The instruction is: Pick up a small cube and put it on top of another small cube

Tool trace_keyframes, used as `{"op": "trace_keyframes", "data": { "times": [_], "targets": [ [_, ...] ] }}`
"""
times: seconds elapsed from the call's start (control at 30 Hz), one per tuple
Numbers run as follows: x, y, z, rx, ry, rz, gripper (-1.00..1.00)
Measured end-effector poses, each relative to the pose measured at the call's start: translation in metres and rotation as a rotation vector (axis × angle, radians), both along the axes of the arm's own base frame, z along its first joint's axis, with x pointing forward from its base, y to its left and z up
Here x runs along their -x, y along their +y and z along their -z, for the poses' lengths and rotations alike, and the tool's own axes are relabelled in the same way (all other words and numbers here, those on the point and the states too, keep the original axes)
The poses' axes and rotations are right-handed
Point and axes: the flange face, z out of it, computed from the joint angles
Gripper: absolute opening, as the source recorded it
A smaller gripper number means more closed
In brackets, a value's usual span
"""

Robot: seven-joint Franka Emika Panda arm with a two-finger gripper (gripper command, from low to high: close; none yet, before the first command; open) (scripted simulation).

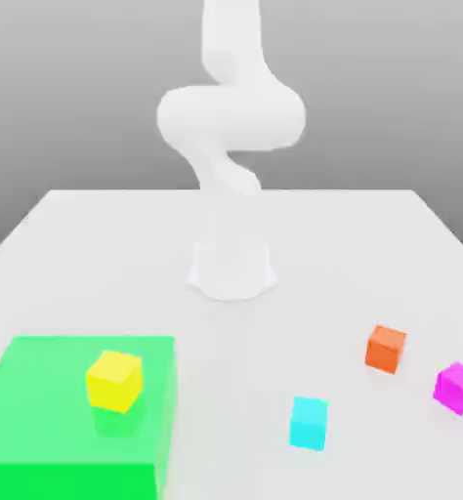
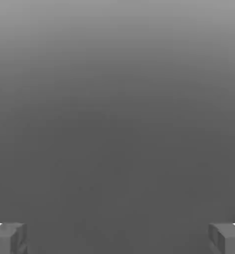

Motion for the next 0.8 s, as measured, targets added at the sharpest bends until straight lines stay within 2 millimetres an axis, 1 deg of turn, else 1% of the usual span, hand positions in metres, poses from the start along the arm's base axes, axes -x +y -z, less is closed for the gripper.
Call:
{"op": "trace_keyframes", "data": {
  "times": [0.1, 0.2, 0.3, 0.4, 0.5, 0.57, 0.6, 0.67, 0.8],
  "targets": [
    [-0.033, 0.039, 0.051, 0.023, 0.087, -0.058, 0.00],
    [-0.056, 0.078, 0.105, 0.047, 0.168, -0.118, 0.00],
    [-0.067, 0.119, 0.160, 0.072, 0.248, -0.181, 0.00],
    [-0.069, 0.159, 0.218, 0.099, 0.328, -0.245, 0.00],
    [-0.061, 0.197, 0.276, 0.128, 0.406, -0.312, 0.00],
    [-0.048, 0.223, 0.315, 0.148, 0.459, -0.362, 0.00],
    [-0.038, 0.238, 0.334, 0.160, 0.484, -0.394, 0.00],
    [-0.018, 0.262, 0.372, 0.182, 0.536, -0.448, 0.00],
    [0.022, 0.289, 0.445, 0.215, 0.643, -0.520, 0.00]
  ]
}}
